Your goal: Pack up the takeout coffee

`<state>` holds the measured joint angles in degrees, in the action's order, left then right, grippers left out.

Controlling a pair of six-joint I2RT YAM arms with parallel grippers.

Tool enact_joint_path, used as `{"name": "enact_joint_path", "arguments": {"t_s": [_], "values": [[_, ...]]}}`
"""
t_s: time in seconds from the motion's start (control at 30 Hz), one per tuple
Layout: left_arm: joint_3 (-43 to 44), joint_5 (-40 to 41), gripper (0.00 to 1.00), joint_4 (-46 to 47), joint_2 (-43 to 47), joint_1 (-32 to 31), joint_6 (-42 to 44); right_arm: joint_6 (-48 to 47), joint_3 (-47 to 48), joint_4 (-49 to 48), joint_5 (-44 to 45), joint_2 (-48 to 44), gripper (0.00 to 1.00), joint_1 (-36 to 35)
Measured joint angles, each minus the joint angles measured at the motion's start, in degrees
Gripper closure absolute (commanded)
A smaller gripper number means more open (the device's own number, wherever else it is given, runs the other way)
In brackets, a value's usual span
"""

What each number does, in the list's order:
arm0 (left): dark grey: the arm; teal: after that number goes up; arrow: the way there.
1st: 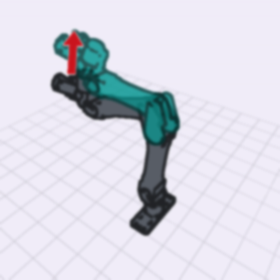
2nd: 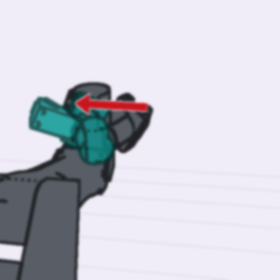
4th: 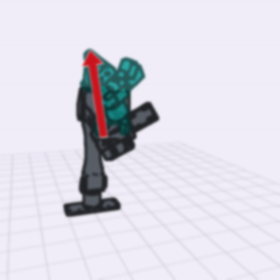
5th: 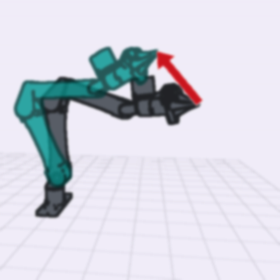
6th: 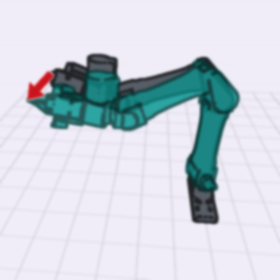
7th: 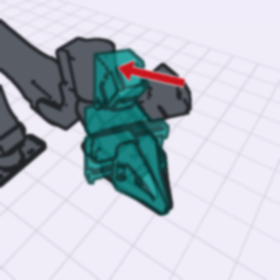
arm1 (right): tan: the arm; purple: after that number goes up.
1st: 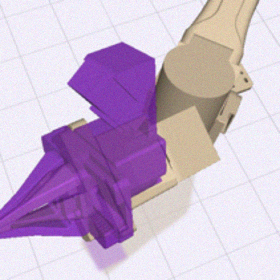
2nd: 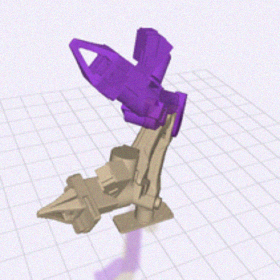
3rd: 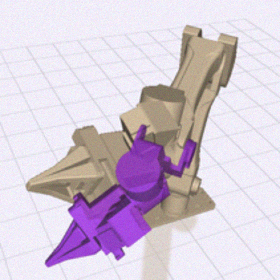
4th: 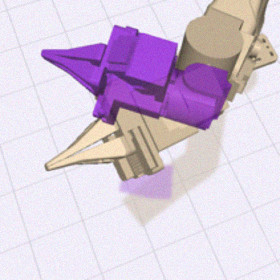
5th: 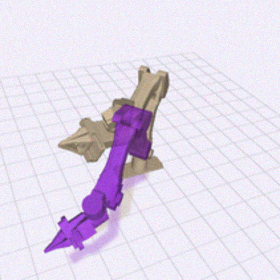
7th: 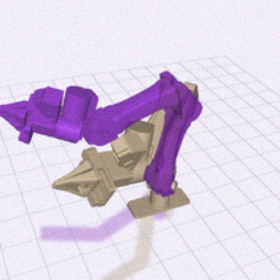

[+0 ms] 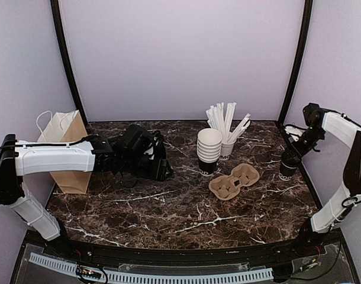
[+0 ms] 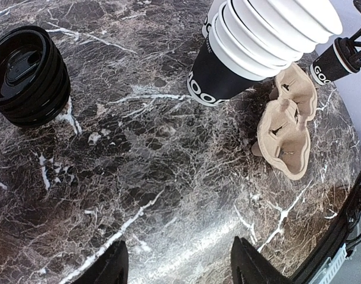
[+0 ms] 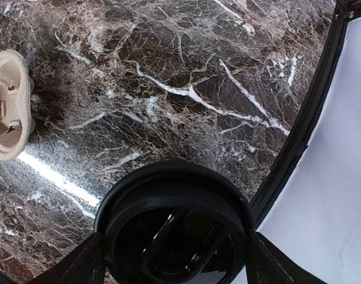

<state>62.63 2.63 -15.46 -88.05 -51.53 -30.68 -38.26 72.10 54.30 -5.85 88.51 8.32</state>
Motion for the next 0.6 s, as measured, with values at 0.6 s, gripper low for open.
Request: {"name": "enact_joint_path", "arguments": {"t_s": [0.6], "values": [[28.2,14.86,0.29,-27.91,1.66,1.49,3.89,1.55,6.45,5.55,-9.81,-8.17,0.08,-2.71]]}}
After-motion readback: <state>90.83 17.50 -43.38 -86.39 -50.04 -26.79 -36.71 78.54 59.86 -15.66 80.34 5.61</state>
